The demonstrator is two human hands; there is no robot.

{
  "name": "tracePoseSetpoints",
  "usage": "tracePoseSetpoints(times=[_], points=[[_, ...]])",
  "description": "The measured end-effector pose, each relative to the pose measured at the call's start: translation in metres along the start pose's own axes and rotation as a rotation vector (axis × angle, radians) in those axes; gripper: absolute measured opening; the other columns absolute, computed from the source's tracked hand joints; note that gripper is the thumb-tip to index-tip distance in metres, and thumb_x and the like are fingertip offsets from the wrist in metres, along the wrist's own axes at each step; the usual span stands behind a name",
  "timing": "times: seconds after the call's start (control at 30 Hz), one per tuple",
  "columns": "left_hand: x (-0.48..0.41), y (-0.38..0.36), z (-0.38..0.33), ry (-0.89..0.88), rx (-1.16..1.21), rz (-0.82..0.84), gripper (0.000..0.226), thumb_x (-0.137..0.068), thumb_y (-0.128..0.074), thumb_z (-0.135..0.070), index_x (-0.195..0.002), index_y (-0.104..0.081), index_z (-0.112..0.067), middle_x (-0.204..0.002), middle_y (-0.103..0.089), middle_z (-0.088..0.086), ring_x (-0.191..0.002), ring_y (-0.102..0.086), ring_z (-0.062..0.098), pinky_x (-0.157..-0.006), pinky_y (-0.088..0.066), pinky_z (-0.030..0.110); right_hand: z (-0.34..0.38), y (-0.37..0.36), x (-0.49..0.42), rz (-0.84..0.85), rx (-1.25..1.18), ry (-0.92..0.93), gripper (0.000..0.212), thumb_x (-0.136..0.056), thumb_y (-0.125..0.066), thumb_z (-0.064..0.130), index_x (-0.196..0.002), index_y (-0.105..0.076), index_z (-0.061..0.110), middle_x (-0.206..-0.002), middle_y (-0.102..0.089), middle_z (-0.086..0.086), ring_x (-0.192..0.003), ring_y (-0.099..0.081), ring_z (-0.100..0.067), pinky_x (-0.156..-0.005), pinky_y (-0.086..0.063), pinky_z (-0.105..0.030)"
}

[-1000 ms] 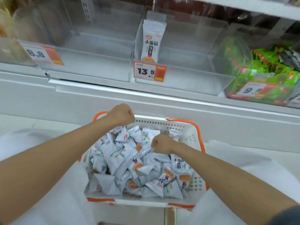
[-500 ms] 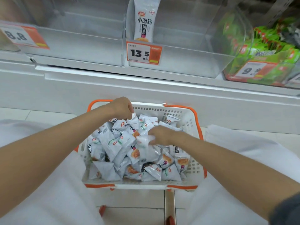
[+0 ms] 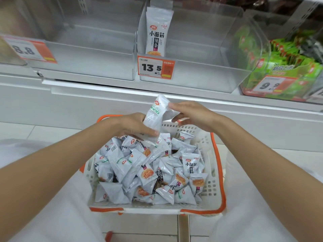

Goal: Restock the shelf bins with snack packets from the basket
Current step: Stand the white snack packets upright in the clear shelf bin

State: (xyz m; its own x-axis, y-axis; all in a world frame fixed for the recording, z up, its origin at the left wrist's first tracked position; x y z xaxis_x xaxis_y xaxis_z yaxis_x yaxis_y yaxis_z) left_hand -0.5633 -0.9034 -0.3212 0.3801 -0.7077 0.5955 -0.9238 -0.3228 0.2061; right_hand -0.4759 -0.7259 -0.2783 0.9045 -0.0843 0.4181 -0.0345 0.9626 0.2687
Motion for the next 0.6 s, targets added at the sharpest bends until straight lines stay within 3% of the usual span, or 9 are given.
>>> tracePoseSetpoints(times=[0.1, 0.2, 0.33, 0.43, 0.53, 0.6], points=[[0.004, 0.000, -0.002, -0.016, 0.004, 0.016, 0.037, -0.083, -0.076, -0.020, -0.116, -0.062, -0.011, -0.109, -0.073, 0.007, -0.093, -0.071, 0.017, -0.069, -0.057, 0.023, 0.002, 0.005, -0.003, -0.184, 0.094, 0.091, 0.032, -0.094, -0.062, 0.035, -0.086, -0.074, 0.006, -0.072, -0.069, 0.001, -0.063, -0.059, -0.012, -0.069, -0.049, -0.030], [0.009, 0.000, -0.001, -0.006, -0.013, 0.072, 0.039, -0.083, -0.075, -0.021, -0.118, -0.061, -0.012, -0.107, -0.074, 0.006, -0.094, -0.071, 0.019, -0.068, -0.056, 0.024, 0.008, 0.011, 0.000, -0.239, 0.316, 0.158, 0.040, -0.096, -0.060, 0.031, -0.069, -0.070, 0.003, -0.044, -0.054, 0.011, -0.044, -0.038, -0.008, -0.047, -0.034, -0.017], [0.015, 0.006, -0.015, -0.025, -0.008, 0.070, 0.030, -0.082, -0.075, -0.023, -0.109, -0.065, -0.014, -0.098, -0.076, 0.001, -0.088, -0.072, 0.014, -0.078, -0.059, 0.027, 0.014, 0.022, 0.000, -0.304, 0.424, 0.172, 0.045, -0.096, -0.058, 0.036, -0.070, -0.071, 0.001, -0.048, -0.057, 0.007, -0.048, -0.036, -0.015, -0.046, -0.032, -0.021], [0.014, 0.009, -0.021, -0.100, -0.030, -0.078, 0.056, -0.072, -0.084, -0.031, -0.121, -0.061, -0.018, -0.107, -0.072, 0.005, -0.088, -0.070, 0.014, -0.080, -0.058, 0.033, 0.016, 0.027, 0.000, -0.358, 0.266, 0.124, 0.040, -0.096, -0.059, 0.028, -0.071, -0.071, -0.001, -0.050, -0.055, -0.002, -0.050, -0.040, -0.016, -0.051, -0.035, -0.024], [0.017, -0.001, -0.025, -0.170, -0.047, -0.165, 0.093, -0.053, -0.090, -0.053, -0.132, -0.045, -0.034, -0.117, -0.060, -0.007, -0.101, -0.064, 0.009, -0.084, -0.055, 0.030, 0.021, 0.019, 0.000, -0.425, -0.037, 0.077, 0.029, -0.094, -0.058, 0.017, -0.071, -0.070, 0.006, -0.045, -0.054, 0.001, -0.045, -0.040, -0.013, -0.047, -0.034, -0.021], [0.015, -0.014, -0.024, -0.206, -0.082, -0.149, 0.091, -0.059, -0.088, -0.047, -0.135, -0.040, -0.035, -0.118, -0.057, -0.013, -0.099, -0.060, 0.003, -0.081, -0.054, 0.024, 0.025, 0.004, -0.001, -0.376, -0.161, 0.027, 0.028, -0.095, -0.057, 0.017, -0.071, -0.068, 0.006, -0.049, -0.056, -0.002, -0.045, -0.041, -0.013, -0.048, -0.035, -0.022]])
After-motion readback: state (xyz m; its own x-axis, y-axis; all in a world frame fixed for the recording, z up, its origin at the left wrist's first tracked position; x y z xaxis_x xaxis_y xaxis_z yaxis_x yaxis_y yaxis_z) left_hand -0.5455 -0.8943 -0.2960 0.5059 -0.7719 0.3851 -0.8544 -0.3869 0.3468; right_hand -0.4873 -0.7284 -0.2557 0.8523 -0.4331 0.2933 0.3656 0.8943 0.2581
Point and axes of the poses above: each hand's wrist, its own x-axis away from the middle knuckle, its own y-axis out of the back of the hand, z = x × y, the point moved 3 cm from there along -x, towards the middle knuckle
